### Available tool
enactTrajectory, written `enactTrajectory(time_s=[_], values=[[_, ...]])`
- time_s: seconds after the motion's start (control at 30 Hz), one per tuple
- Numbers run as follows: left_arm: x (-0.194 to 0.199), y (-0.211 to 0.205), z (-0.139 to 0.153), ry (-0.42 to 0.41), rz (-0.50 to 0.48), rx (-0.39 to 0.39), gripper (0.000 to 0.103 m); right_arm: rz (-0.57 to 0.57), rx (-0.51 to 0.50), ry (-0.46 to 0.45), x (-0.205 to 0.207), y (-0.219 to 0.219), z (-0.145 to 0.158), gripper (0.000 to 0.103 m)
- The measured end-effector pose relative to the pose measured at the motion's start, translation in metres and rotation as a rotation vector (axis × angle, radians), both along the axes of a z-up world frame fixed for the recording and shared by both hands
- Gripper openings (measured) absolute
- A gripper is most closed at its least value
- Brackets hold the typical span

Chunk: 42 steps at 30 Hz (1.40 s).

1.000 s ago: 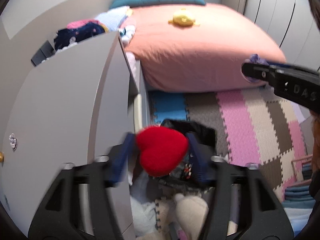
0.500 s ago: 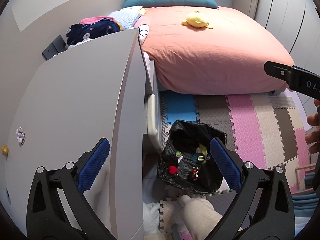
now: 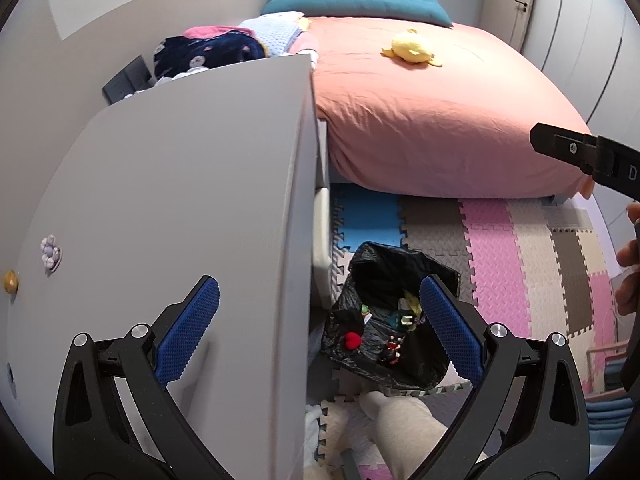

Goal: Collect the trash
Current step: 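Move both open tools back over the white desk, then grasp the orange plush with the left tool while the right tool grasps the knotted hair tie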

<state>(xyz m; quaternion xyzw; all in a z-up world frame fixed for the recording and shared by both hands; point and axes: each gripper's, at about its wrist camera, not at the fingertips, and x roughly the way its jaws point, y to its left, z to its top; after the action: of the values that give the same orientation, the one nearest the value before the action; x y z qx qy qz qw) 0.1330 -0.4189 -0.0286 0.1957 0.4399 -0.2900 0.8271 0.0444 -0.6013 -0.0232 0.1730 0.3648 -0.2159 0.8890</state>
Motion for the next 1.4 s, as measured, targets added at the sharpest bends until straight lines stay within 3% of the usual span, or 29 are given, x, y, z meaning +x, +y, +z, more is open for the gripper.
enactTrajectory(time_s=[0.6, 1.4], values=[[0.042, 0.1, 0.005, -0.007, 0.177, -0.043, 0.097, 0.206, -0.045, 0.001, 0.064, 0.101, 0.006, 0.101], [0.113, 0.284, 0.011, -0.021, 0.506, -0.108, 0.097, 0.512, -0.037, 0.027, 0.168, 0.263, -0.003, 0.101]])
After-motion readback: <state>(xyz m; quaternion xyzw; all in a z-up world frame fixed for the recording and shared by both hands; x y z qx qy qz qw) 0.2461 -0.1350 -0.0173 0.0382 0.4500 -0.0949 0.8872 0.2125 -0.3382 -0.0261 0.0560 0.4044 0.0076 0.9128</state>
